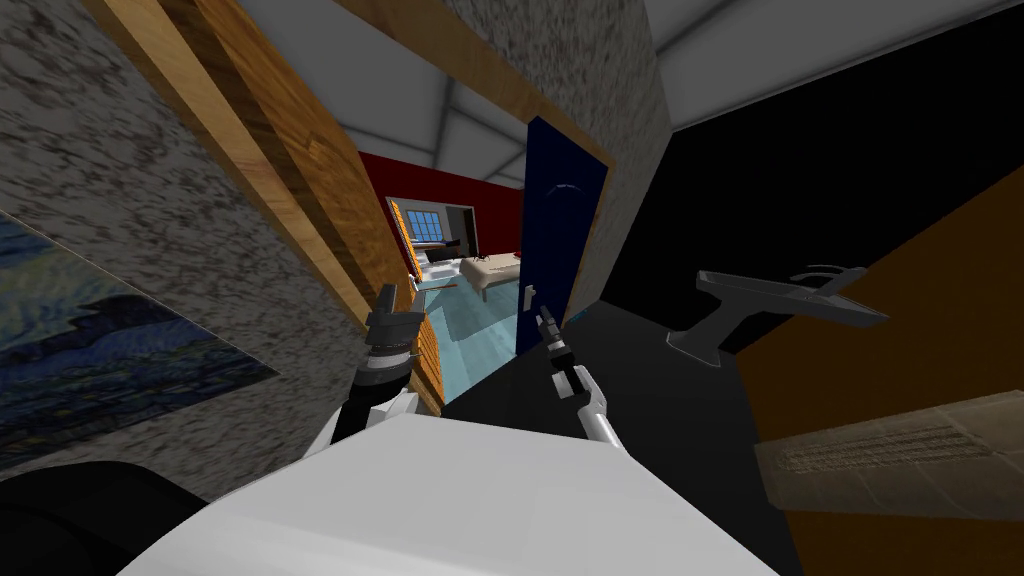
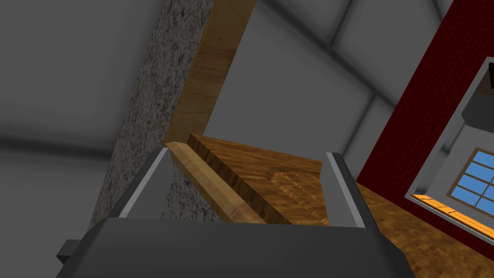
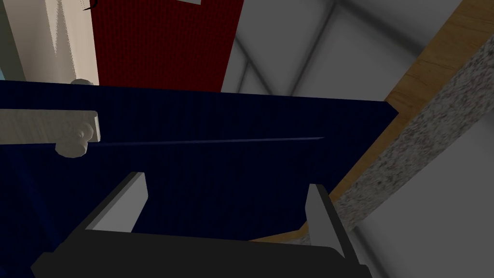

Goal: Push the door open

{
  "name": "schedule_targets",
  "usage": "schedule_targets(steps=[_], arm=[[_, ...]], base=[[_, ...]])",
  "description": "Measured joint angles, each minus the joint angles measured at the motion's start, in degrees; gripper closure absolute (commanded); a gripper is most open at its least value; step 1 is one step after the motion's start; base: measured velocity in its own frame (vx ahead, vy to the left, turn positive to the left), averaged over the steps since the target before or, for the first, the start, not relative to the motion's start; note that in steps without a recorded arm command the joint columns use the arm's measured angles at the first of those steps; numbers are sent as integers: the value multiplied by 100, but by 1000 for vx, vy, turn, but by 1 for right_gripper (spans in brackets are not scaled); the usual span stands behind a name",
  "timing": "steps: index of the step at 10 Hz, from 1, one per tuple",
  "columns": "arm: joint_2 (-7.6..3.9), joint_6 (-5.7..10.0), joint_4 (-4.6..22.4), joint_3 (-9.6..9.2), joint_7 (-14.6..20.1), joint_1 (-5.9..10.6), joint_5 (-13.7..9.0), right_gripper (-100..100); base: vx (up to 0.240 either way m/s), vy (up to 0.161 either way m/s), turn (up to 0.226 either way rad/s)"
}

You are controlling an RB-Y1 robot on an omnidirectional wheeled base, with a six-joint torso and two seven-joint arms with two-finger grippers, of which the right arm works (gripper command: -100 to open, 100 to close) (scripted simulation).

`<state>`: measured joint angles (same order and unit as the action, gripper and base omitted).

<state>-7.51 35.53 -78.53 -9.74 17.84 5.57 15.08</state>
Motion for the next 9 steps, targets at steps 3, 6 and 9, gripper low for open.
schedule_targets(steps=[3,6,9], arm=[[-8,28,506,-30,159,265,62,-100],[-40,33,934,-69,331,478,124,-100],[-65,-16,1279,-120,508,682,190,-100]], base=[[76,-84,60],[88,-78,55],[69,-93,61]])
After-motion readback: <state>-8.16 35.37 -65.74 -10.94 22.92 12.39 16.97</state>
